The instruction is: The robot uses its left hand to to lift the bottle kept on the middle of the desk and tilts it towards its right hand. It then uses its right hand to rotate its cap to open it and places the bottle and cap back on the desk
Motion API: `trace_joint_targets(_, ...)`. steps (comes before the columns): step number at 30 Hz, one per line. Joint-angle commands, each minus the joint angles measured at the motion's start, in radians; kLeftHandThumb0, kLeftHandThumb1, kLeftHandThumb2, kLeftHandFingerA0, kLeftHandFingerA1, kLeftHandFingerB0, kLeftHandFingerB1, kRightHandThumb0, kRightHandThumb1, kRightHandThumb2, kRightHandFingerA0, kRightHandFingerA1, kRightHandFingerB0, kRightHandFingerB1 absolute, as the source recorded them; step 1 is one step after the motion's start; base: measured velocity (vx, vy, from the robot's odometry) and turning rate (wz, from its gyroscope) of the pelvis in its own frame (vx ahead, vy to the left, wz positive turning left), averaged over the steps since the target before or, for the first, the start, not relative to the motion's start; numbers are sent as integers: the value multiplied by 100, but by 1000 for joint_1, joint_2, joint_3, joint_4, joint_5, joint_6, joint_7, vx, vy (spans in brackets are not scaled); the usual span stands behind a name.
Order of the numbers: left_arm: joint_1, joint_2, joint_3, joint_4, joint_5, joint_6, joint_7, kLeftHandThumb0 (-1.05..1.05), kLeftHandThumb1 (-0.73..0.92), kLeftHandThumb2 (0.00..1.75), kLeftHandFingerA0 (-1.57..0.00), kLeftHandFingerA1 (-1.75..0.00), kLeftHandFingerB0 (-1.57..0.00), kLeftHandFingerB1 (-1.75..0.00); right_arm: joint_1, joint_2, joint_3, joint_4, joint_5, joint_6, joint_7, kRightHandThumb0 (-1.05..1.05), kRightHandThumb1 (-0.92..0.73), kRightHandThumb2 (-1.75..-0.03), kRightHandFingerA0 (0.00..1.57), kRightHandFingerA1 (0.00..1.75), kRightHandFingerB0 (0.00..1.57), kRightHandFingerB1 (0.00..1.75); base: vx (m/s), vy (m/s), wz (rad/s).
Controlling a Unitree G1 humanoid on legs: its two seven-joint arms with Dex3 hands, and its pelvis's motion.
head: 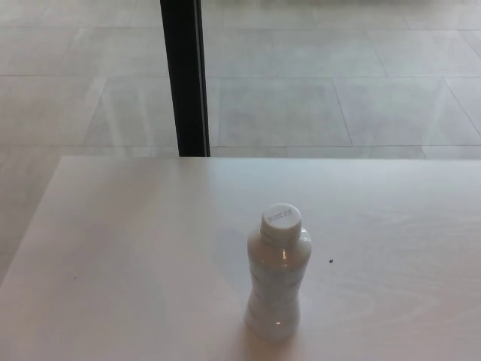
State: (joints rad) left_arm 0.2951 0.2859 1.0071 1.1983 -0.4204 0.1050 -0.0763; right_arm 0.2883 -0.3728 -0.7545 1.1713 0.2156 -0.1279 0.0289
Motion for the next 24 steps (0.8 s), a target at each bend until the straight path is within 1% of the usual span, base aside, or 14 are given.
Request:
trace_joint_targets(1,-181,221,-185,-655,-72,-106,-380,-104,59,59,0,-57,-11,-67,-244,-128,-4,-711,248,-31,173,-105,-84,-65,0,67,0,60,0,0,0)
trace_joint_targets(2,-172,196,-223,-832,-84,-36,-309,-104,45,90,-1,-76,-28,-71,-257,-110,31,-802,235,-27,148,-44,-21,-96,1,56,7,58,0,0,0)
trace_joint_targets(4,-207,188,-294,-961,-60,-13,-289,-105,57,59,-19,-98,-38,-78,-297,-81,84,-926,227,15,121,-98,-58,-106,17,70,12,60,0,0,0)
trace_joint_targets(5,-203,172,-319,-1021,-59,-16,-289,-102,43,89,-21,-81,-45,-76,-311,-80,118,-950,201,0,136,-105,-84,-66,9,81,15,66,0,0,0)
trace_joint_targets(7,-234,136,-374,-1099,-43,-34,-285,-98,58,58,-11,-75,-25,-54,-334,-58,173,-1015,179,-2,159,-43,-30,-100,0,55,4,56,0,0,0)
trace_joint_targets(9,-266,107,-429,-1149,-37,-35,-301,-90,47,89,-4,-59,-17,-50,-346,-32,232,-1097,160,29,160,-99,-67,-108,2,55,4,53,0,0,0)
trace_joint_targets(10,-273,101,-470,-1218,-22,5,-267,-92,58,59,-4,-57,-15,-42,-349,-16,265,-1145,144,52,146,-104,-87,-67,3,56,3,48,0,0,0)
trace_joint_targets(11,-286,92,-505,-1243,-3,7,-264,-40,19,89,-4,-56,0,-50,-343,1,294,-1195,134,68,138,-100,-89,-68,5,55,5,49,0,0,0)
trace_joint_targets(12,-298,85,-533,-1263,12,14,-259,-81,48,93,-3,-44,-7,-36,-345,16,319,-1228,138,86,138,-94,-67,-113,0,50,11,39,0,0,0)
trace_joint_targets(18,-377,50,-669,-1325,72,61,-222,-82,51,94,0,-35,-1,-30,-330,77,459,-1339,87,117,164,-85,-70,-114,5,43,7,23,0,0,0)
trace_joint_targets(19,-392,40,-688,-1312,82,45,-233,-75,49,92,0,-38,0,-33,-331,90,490,-1332,56,96,173,-87,-92,-70,5,45,3,30,0,0,0)
trace_joint_targets(21,-401,36,-706,-1309,83,42,-243,-76,49,93,0,-37,0,-32,-331,103,516,-1334,34,93,174,-87,-92,-70,5,44,3,29,0,0,0)
trace_joint_targets(22,-399,29,-726,-1314,93,30,-246,-75,49,93,0,-39,0,-34,-326,116,544,-1348,17,107,168,-87,-72,-116,0,42,11,21,0,0,0)
trace_joint_targets(24,-397,31,-743,-1321,99,30,-242,-77,50,94,0,-39,-1,-34,-321,118,562,-1356,2,116,164,-87,-73,-117,0,41,11,20,0,0,0)
